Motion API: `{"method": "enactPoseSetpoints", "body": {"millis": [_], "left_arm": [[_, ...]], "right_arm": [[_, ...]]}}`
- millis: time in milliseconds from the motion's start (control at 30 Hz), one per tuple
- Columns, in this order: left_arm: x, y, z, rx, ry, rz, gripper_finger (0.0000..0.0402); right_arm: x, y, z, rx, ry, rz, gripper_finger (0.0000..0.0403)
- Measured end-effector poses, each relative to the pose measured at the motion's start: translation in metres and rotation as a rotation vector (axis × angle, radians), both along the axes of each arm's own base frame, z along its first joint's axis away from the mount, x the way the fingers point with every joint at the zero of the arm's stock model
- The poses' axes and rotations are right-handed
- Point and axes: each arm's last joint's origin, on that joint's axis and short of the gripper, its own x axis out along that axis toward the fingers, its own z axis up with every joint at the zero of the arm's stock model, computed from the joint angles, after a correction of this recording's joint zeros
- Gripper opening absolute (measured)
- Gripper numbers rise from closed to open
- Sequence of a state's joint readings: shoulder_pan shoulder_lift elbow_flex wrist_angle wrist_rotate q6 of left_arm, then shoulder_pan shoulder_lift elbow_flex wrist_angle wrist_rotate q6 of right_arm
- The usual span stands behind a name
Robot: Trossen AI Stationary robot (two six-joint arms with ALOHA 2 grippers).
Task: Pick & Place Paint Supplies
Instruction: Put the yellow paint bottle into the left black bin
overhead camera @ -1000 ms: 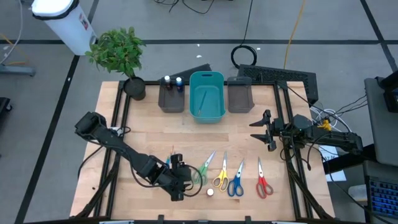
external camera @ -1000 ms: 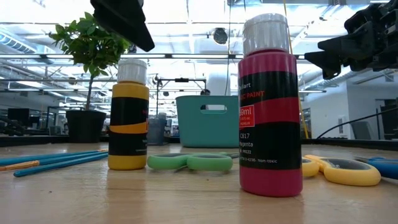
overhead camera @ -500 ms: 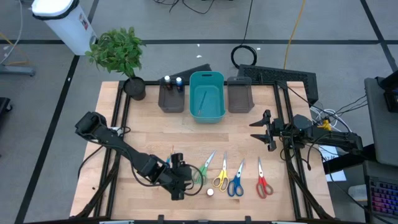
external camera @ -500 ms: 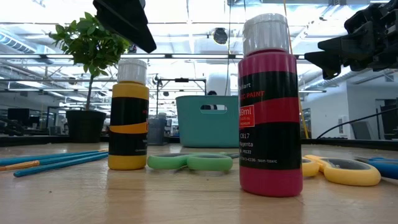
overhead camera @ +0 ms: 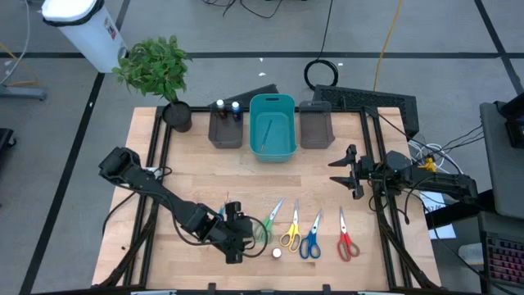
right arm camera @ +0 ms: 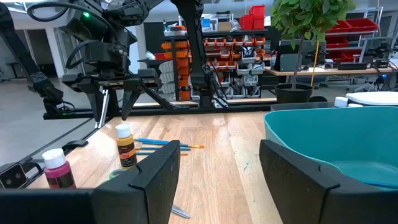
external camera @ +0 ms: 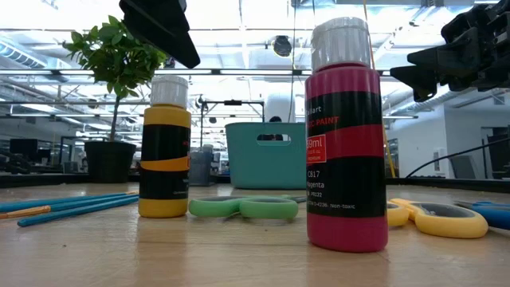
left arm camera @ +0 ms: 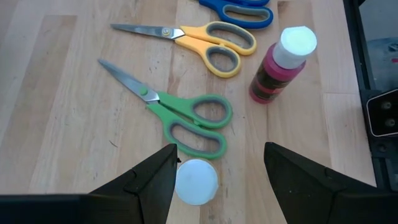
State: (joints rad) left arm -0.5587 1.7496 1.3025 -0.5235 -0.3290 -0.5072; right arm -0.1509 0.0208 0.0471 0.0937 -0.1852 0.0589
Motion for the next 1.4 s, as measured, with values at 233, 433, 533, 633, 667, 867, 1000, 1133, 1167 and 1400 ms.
{"method": "enactPoseSetpoints", "body": {"millis": [233, 433, 533, 633, 667, 867, 1000, 1133, 1167, 1400], "left_arm": [[0.0, 0.001, -0.001, 0.019, 0.005, 0.006, 0.0248], [0.0, 0.004, -0.007, 0.03, 0.046, 0.032, 0.0248], [0.003, 0.005, -0.005, 0.013, 0.028, 0.039, 0.0248], [0.002, 0.006, -0.006, 0.03, 0.042, 0.031, 0.0248], [0.001, 0.007, -0.007, 0.033, 0.048, 0.031, 0.0248], [0.002, 0.007, -0.014, 0.015, 0.089, 0.049, 0.0248], [0.003, 0.006, -0.02, 0.004, 0.126, 0.027, 0.0248], [0.006, 0.008, -0.022, 0.0, 0.123, 0.024, 0.0248], [0.006, 0.008, -0.022, 0.003, 0.127, 0.023, 0.0248], [0.006, 0.009, -0.022, 0.006, 0.128, 0.021, 0.0248]], "right_arm": [[0.0, 0.0, 0.0, 0.0, 0.0, 0.0, 0.0212], [0.0, 0.0, 0.0, 0.0, 0.0, 0.0, 0.0212], [0.0, 0.0, 0.0, 0.0, 0.0, 0.0, 0.0212], [0.0, 0.0, 0.0, 0.0, 0.0, 0.0, 0.0212], [0.0, 0.0, 0.0, 0.0, 0.0, 0.0, 0.0212], [0.0, 0.0, 0.0, 0.0, 0.0, 0.0, 0.0212], [0.0, 0.0, 0.0, 0.0, -0.001, 0.0, 0.0212], [0.0, 0.0, 0.0, 0.0, -0.002, 0.0, 0.0212], [0.0, 0.0, 0.0, 0.0, 0.0, 0.0, 0.0212], [0.0, 0.0, 0.0, 0.0, 0.0, 0.0, 0.0212]]}}
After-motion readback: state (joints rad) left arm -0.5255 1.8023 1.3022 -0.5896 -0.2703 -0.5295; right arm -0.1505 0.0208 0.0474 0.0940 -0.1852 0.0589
